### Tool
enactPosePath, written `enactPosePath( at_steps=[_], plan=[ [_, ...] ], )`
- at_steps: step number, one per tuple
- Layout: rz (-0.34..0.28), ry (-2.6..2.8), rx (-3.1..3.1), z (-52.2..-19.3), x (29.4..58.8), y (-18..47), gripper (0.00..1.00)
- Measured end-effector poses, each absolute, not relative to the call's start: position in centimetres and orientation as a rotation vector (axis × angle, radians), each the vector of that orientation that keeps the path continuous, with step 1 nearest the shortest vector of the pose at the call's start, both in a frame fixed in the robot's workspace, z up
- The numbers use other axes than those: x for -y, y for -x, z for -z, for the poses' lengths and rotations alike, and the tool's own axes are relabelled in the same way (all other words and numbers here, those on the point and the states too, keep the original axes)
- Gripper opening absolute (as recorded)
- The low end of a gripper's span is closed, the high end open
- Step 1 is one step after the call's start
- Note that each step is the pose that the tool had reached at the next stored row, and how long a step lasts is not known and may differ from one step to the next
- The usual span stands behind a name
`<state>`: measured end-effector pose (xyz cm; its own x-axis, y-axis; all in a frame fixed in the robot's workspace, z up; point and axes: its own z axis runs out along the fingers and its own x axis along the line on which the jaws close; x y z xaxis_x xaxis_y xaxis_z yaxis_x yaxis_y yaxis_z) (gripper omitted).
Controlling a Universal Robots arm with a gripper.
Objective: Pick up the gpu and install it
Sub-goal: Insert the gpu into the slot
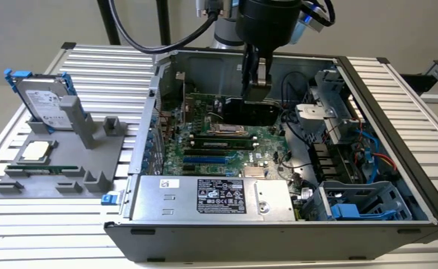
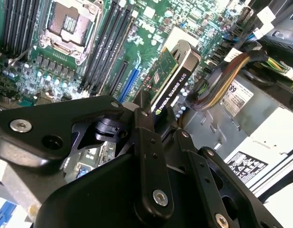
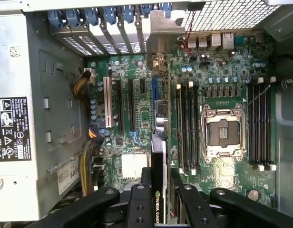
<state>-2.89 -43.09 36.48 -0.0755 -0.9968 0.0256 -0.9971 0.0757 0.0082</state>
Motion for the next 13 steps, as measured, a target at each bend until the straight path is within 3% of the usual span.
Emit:
enactPosePath(
  at_steps=[13],
  plan=[
    [0.006, -2.132, 2.299, -35.84, 43.00, 2.88, 0.00]
  ],
)
